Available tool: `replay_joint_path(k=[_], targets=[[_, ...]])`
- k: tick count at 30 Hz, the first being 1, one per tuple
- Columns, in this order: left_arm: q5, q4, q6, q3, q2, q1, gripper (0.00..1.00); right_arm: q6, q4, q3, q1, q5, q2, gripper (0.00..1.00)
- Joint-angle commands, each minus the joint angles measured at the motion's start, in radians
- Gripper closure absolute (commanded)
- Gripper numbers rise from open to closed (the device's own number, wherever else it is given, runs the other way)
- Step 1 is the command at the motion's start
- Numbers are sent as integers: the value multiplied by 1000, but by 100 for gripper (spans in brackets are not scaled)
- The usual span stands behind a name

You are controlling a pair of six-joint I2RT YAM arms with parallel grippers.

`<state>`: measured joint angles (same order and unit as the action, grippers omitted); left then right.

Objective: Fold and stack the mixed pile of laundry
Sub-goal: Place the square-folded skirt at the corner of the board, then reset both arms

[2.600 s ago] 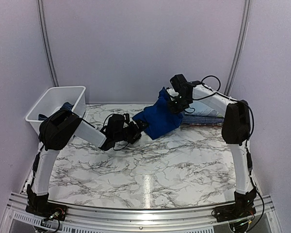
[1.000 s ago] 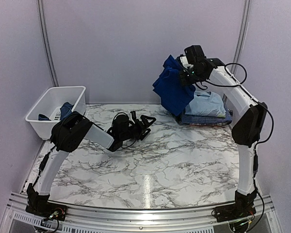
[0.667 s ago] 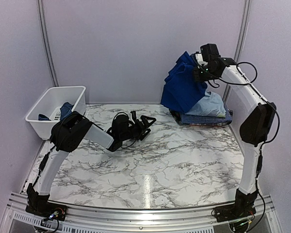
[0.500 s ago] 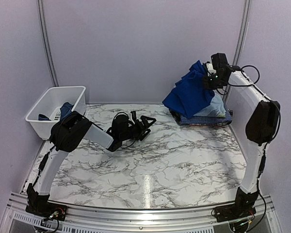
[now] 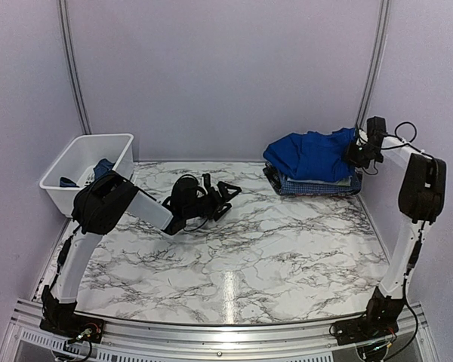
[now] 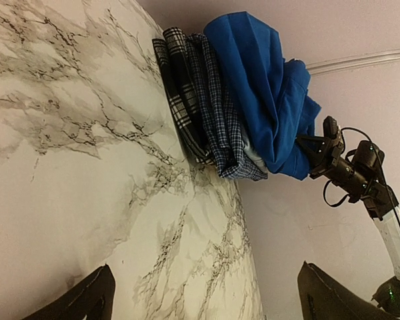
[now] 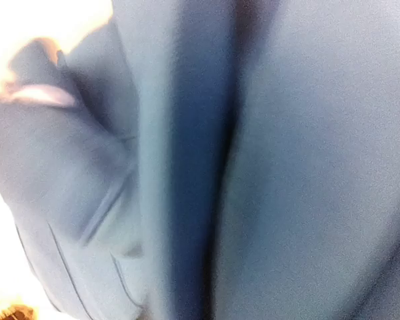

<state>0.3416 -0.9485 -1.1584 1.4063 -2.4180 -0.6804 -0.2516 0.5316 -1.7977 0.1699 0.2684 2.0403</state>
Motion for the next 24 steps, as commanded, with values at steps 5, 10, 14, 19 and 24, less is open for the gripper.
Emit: replay_joint_path(k=[5, 10, 14, 19, 24], targets=[[21, 123, 77, -49, 102, 24, 1, 24, -62, -74, 34, -84, -48, 20], [-1, 301, 205, -55, 194, 30, 1, 104, 25, -186, 35, -175, -51, 15], [-60, 546, 356, -24, 290, 30, 1, 121, 15, -180, 34, -108, -87, 17], [-201, 989, 577, 111, 388, 30, 1, 118, 27, -141, 23, 67, -121, 18], [-316, 1311, 743, 270, 488, 46, 1, 125, -32, -14, 6, 230, -237, 6]])
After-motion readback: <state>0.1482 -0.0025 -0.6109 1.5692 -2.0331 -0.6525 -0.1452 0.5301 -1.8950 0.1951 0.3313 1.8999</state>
